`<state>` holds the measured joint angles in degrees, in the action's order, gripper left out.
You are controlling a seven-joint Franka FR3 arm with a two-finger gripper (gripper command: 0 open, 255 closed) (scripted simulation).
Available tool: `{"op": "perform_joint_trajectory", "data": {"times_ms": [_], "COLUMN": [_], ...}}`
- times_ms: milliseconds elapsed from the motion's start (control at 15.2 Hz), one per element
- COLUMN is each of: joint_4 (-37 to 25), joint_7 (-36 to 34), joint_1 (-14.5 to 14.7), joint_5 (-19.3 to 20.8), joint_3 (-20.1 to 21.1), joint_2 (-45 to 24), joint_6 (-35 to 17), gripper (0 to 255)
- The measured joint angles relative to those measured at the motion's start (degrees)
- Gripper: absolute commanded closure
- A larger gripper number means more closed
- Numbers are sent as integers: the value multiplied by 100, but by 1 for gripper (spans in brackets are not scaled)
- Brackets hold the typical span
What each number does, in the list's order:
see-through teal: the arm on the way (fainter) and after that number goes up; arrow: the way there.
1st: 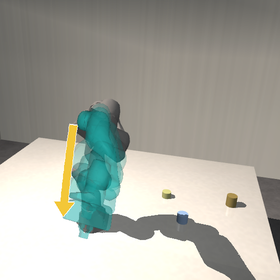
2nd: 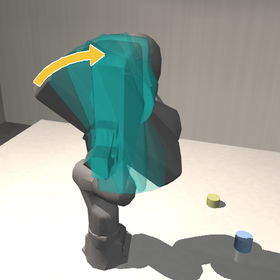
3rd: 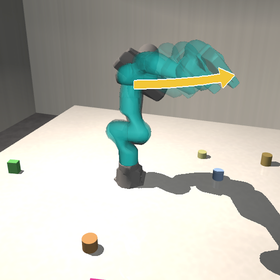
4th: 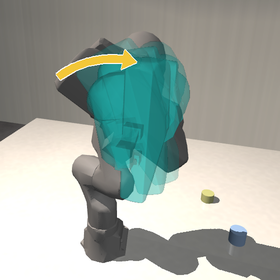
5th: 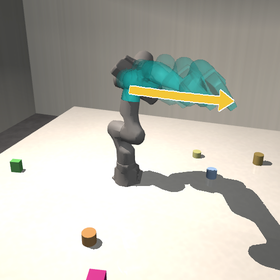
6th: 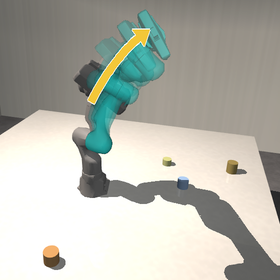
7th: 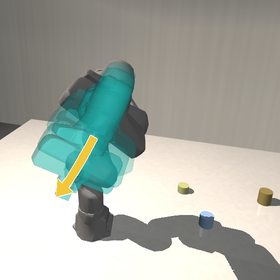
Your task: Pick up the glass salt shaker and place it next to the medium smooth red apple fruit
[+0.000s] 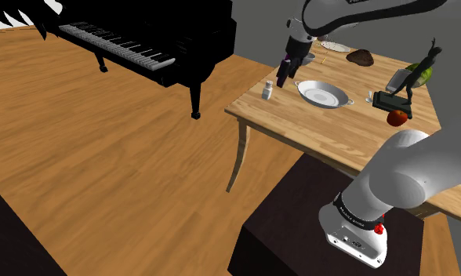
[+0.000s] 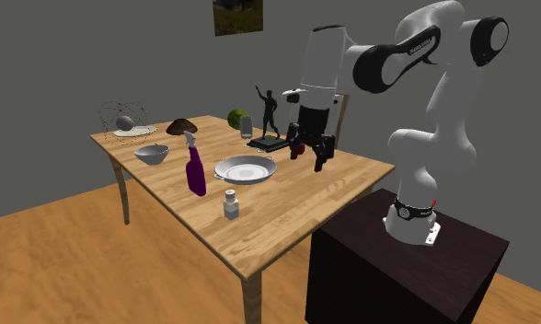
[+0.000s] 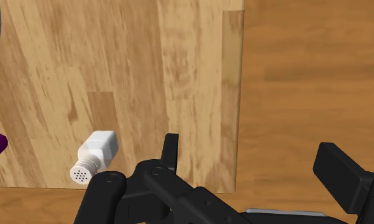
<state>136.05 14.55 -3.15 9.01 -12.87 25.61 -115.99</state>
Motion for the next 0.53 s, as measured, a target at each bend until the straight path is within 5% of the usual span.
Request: {"op": "perform_joint_trajectory", "data": {"times_ms": [528], "joint_4": [-698], "joint_7": [1005], "joint_1": [-54], "joint_5": [-215], "joint_3": [-643], "joint_2": [-1518], "joint_6": [-946], "gripper": [0]}}
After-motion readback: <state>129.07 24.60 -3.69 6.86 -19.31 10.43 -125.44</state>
